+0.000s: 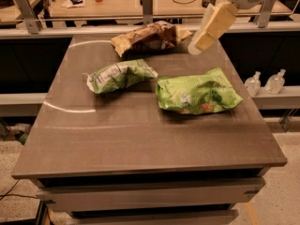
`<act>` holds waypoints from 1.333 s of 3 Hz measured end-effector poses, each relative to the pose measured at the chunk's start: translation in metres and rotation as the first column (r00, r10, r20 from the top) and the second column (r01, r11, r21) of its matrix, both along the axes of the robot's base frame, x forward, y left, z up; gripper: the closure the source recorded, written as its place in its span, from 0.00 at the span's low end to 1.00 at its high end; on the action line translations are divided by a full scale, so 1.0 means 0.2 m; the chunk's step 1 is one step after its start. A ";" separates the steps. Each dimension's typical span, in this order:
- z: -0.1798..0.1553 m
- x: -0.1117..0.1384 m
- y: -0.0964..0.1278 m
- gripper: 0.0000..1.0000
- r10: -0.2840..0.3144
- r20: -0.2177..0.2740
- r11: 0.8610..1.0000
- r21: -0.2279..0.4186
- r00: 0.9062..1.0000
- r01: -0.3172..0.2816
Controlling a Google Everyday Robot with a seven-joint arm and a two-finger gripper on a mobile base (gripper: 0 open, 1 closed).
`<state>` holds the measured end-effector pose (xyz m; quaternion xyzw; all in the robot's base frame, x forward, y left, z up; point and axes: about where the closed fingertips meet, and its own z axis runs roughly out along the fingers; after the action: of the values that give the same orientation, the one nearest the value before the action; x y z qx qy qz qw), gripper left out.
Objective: Pick green jalapeno chip bag
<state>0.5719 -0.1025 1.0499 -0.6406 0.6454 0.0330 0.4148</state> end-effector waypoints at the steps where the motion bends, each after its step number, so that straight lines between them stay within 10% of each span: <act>1: -0.05 0.07 0.09 0.00 -0.031 0.044 0.999 -0.008 0.999 0.032; 4: -0.09 0.12 0.15 0.00 -0.123 0.149 0.992 0.046 0.981 0.118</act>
Offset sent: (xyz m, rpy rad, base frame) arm 0.0319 0.0270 -0.0240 0.0950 -0.2669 -0.2505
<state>0.5967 -0.0722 1.0313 -0.5932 0.6489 -0.0289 0.4757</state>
